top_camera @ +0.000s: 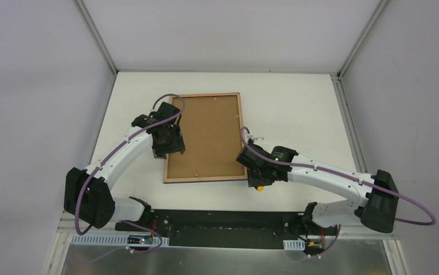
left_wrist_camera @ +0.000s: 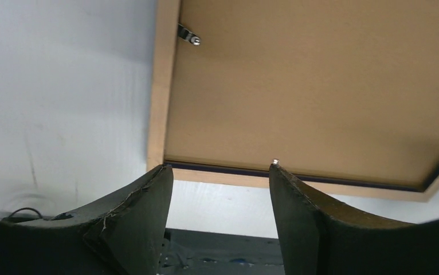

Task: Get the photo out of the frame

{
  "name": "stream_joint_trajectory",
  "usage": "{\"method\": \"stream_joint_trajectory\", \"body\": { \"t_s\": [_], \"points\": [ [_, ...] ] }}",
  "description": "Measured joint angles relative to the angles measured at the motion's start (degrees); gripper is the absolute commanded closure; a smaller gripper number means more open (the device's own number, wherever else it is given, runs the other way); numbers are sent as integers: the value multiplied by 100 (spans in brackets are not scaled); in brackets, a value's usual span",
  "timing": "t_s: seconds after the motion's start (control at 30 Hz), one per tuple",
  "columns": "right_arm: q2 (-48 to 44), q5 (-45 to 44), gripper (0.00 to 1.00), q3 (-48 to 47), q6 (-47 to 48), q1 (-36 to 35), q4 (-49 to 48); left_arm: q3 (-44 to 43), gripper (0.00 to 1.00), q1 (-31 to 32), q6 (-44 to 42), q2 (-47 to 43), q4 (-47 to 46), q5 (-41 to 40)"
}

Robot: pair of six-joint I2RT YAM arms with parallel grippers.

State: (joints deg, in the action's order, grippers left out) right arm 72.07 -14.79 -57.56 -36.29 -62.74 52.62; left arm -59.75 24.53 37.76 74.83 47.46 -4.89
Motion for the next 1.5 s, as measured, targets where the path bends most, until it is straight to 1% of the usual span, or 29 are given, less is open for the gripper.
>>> {"method": "stream_joint_trajectory", "body": {
  "t_s": [0.07,0.2,0.3,0.43,0.53,0.67,0.8,0.87,0.9,0.97,1.0,1.1,1.2,1.33,1.5],
  "points": [
    [136,-140,100,-35,-55,-74,-17,0,38,-122,-125,120,20,-109],
    [203,-343,100,-42,-94,-127,-140,52,34,-337,-413,409,17,-203],
    [205,-446,100,-42,-94,-127,-256,234,34,-466,-605,518,-44,-155],
    [262,-540,100,-39,-87,-127,-382,540,36,-675,-870,612,-203,76],
    [297,-555,100,-24,-74,-129,-527,664,39,-866,-955,693,-387,295],
    [297,-557,100,28,-74,-129,-693,743,36,-1209,-1014,876,-664,627],
    [297,-560,100,87,-79,-129,-769,789,37,-1478,-1019,1117,-826,844],
    [297,-560,100,142,-85,-127,-800,789,39,-1528,-1019,1261,-881,955],
    [297,-564,100,173,-96,-127,-811,789,43,-1526,-1019,1329,-905,1027],
    [297,-592,100,212,-107,-127,-807,791,54,-1523,-1023,1467,-955,1182],
    [297,-608,100,223,-116,-127,-804,791,58,-1523,-1025,1519,-966,1246],
    [297,-675,100,229,-118,-127,-800,789,64,-1539,-1062,1596,-953,1445],
    [297,-756,100,229,-118,-127,-785,796,63,-1539,-1078,1596,-957,1517],
    [297,-846,100,229,-118,-127,-748,817,56,-1539,-1078,1580,-973,1541],
    [293,-883,100,358,-116,-127,-737,918,55,-1539,-1073,1480,-1038,1539]
  ]
}}
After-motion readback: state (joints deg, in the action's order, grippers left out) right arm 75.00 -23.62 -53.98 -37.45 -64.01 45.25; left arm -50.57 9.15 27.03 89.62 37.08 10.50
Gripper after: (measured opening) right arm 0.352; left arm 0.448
